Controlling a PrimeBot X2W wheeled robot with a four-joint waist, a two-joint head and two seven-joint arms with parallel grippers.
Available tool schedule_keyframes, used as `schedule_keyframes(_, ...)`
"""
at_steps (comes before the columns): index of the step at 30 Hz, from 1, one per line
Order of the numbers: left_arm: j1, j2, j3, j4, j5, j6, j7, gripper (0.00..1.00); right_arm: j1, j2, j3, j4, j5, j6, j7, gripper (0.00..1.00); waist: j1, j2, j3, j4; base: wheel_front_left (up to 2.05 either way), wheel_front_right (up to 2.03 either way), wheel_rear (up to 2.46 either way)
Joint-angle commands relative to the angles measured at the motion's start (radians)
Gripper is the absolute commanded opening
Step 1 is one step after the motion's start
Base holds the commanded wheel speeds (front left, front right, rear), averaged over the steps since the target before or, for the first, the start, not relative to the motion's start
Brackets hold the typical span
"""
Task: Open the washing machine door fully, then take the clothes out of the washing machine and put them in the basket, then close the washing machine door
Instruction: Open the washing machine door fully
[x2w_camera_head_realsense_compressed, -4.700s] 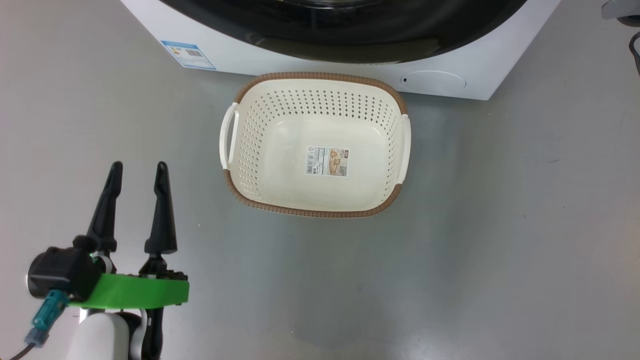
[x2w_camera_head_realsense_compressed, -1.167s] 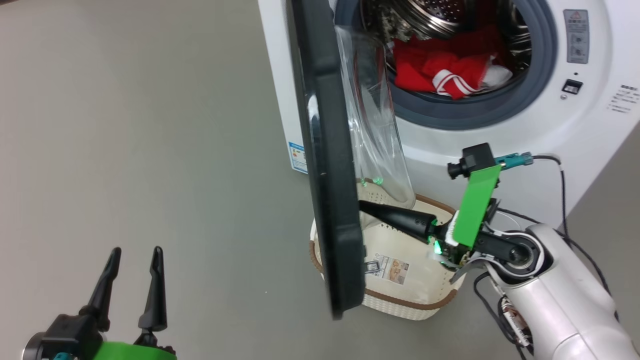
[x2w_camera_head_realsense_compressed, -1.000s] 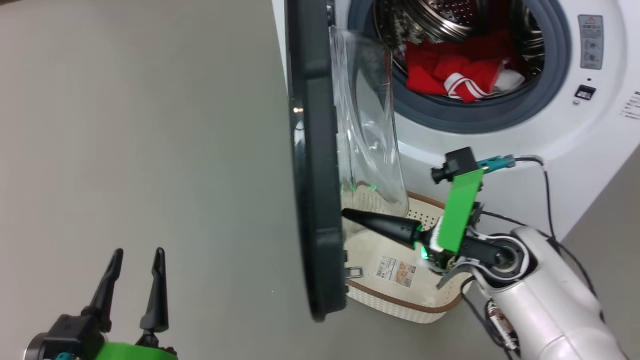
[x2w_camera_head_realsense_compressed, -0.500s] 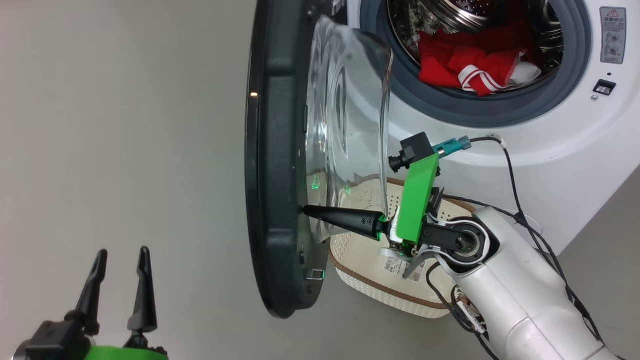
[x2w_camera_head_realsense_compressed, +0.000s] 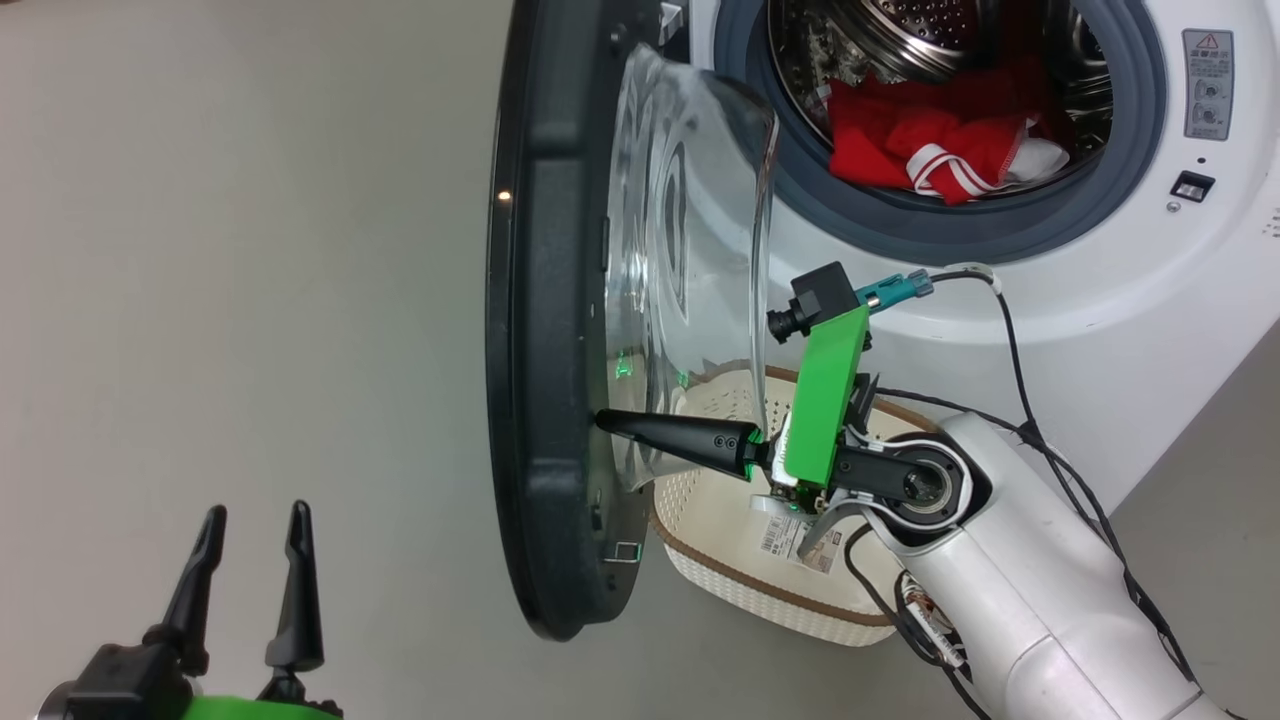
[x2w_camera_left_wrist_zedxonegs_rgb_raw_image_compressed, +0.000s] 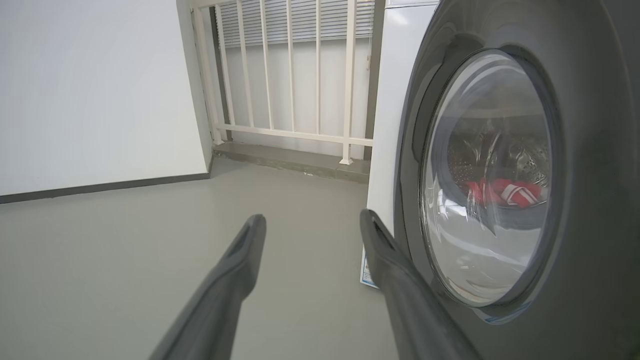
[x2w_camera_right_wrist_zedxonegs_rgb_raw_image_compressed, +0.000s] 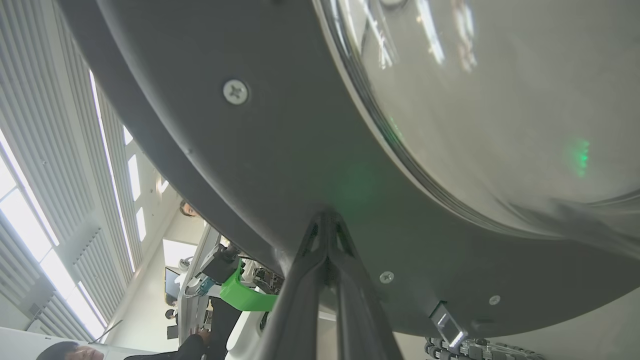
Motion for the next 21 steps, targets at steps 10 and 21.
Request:
schedule_keyframes(10,-0.036,0.027,0.018,-0.003,0.002,-0.003,-0.005,1.00,0.020,0.017,-0.022,-0.067,-0.005,0.009,-0.023,0.00,0.0001,0.0000,-0.013,-0.007,0.00,0.00,0.00)
schedule_keyframes(21,-0.038,0.037,0.030,0.017,-0.006,-0.003,-0.005,1.00,0.101,-0.025,-0.042,-0.165,-0.055,0.009,-0.103,1.00,0.0001,0.0000,-0.037,-0.041,0.00,0.00,0.00)
